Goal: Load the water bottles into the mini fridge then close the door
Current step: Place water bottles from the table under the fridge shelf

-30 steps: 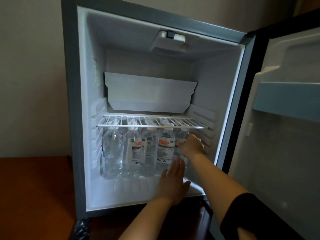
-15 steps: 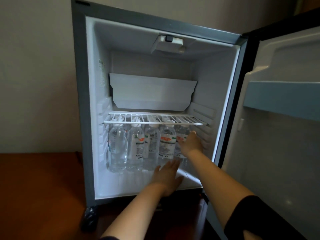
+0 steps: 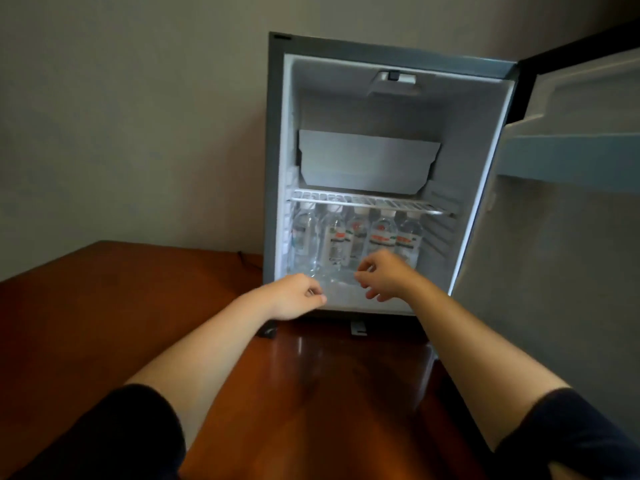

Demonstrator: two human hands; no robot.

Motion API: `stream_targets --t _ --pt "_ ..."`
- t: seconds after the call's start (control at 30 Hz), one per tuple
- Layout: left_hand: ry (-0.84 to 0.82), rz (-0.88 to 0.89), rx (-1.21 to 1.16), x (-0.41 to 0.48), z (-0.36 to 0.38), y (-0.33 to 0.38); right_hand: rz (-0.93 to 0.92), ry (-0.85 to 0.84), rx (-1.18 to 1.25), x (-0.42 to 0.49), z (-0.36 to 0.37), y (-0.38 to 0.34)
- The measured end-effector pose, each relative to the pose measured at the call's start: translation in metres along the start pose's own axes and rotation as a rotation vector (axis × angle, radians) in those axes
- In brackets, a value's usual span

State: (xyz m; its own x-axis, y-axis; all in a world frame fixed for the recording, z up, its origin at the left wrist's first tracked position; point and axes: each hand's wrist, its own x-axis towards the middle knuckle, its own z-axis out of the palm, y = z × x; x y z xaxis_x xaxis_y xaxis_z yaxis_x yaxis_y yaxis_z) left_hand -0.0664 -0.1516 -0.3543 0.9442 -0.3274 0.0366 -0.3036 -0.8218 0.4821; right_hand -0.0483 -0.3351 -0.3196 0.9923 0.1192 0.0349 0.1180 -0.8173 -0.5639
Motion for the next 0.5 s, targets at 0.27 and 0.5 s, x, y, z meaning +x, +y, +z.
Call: stream_targets --t 0.27,0.5 --pt "0.07 -0.184 0.061 -0.122 -0.015 -0.042 -0.184 -0.221 -0.045 -0.06 0.06 -0.046" --pt "0.141 -0.36 0.077 -0.227 -0.016 -0.085 -0.392 -0.333 -0.058 -0.098 0.135 -0.098"
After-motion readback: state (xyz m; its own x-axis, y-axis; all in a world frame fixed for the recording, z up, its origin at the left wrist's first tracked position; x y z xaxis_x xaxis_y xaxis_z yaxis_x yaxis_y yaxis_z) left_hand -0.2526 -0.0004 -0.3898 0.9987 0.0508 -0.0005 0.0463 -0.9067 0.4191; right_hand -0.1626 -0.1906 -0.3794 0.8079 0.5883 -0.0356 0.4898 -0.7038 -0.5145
